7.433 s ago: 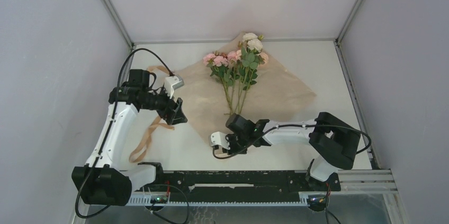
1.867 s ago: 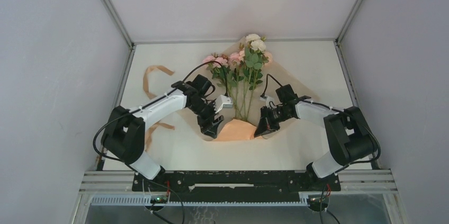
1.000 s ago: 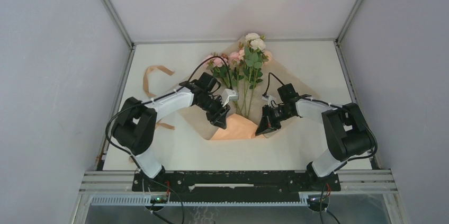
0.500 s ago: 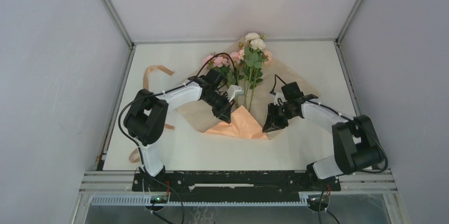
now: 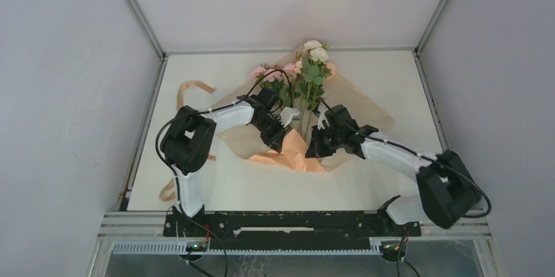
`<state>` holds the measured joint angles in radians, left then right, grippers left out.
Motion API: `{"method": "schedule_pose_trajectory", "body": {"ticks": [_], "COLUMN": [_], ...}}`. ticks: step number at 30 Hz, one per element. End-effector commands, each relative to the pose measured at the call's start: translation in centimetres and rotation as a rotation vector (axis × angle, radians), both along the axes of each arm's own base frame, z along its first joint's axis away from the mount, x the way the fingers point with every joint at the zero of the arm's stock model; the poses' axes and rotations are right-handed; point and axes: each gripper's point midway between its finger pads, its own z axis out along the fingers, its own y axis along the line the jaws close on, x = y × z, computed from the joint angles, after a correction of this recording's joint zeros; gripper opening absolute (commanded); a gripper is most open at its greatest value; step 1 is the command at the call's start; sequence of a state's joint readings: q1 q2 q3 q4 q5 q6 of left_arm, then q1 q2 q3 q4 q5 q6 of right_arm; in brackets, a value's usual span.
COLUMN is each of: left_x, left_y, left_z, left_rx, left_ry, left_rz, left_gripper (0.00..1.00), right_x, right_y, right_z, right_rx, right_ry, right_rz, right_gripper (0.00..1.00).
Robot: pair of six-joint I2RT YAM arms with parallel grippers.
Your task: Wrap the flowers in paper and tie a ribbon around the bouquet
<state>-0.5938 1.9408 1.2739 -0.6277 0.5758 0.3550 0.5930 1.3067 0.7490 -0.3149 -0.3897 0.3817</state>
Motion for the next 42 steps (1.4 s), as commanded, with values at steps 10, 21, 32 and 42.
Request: {"method": "schedule_pose_trajectory", "body": {"ticks": [10, 21, 32, 42], "left_x": [5.1, -8.1, -1.8, -3.6], "left_y": [2.4, -1.5, -1.3, 4.6], "left_z": [6.8, 9.1, 0.8, -1.3], "left_rx": [0.070, -0.014, 0.208, 0.429], "left_ry": [-0.285, -0.248, -0.412, -0.381], "left_rz": [0.015, -0.401, -0.340, -0.420], "left_gripper": [0.34, 0.31, 0.20, 0.15], "right_x": [-0.2, -0.1, -0.4, -0.5], "right_y": [-3.0, -3.5, -3.9, -4.5], "right_z": [-9.1, -8.7, -8.9, -9.0], "right_rx": [-0.059, -0.043, -0.049, -0.055], "right_ry": [0.259, 0.279, 0.286, 0.289], "right_rz": [-0.170, -0.188, -0.191, -0.200], "right_gripper": [0.01, 0.00, 0.00, 0.00]}}
